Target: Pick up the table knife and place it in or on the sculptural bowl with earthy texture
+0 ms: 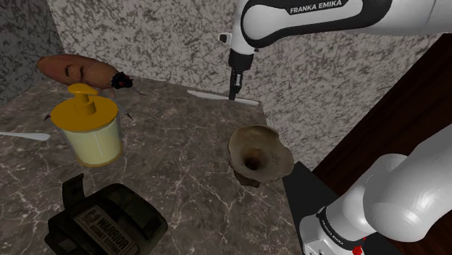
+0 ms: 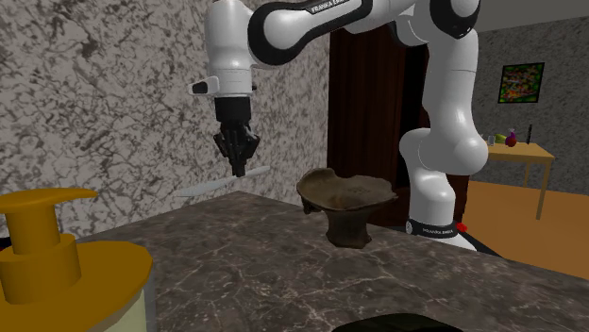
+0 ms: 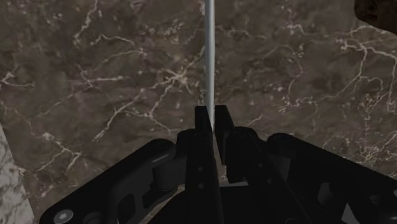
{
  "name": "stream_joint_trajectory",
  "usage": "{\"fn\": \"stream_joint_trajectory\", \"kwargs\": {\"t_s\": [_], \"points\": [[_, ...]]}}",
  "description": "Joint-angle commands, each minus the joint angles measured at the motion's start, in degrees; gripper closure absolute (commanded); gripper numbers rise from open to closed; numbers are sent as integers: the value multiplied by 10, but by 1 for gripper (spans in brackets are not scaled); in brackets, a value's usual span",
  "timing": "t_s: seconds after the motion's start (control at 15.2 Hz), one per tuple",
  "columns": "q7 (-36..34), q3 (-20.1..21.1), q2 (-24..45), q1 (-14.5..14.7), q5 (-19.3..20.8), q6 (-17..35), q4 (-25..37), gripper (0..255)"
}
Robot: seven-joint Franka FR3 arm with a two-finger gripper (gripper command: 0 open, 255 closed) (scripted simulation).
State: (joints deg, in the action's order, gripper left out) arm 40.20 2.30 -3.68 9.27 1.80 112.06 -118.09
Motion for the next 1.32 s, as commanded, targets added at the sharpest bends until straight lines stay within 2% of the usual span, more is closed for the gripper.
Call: {"fn": "stream_joint_trajectory", "kwargs": {"t_s": [0.0,1.25], "points": [[0,0,-1,0,0,-15,13,255],[4,0,-12,0,-2,-160,148,255]]}}
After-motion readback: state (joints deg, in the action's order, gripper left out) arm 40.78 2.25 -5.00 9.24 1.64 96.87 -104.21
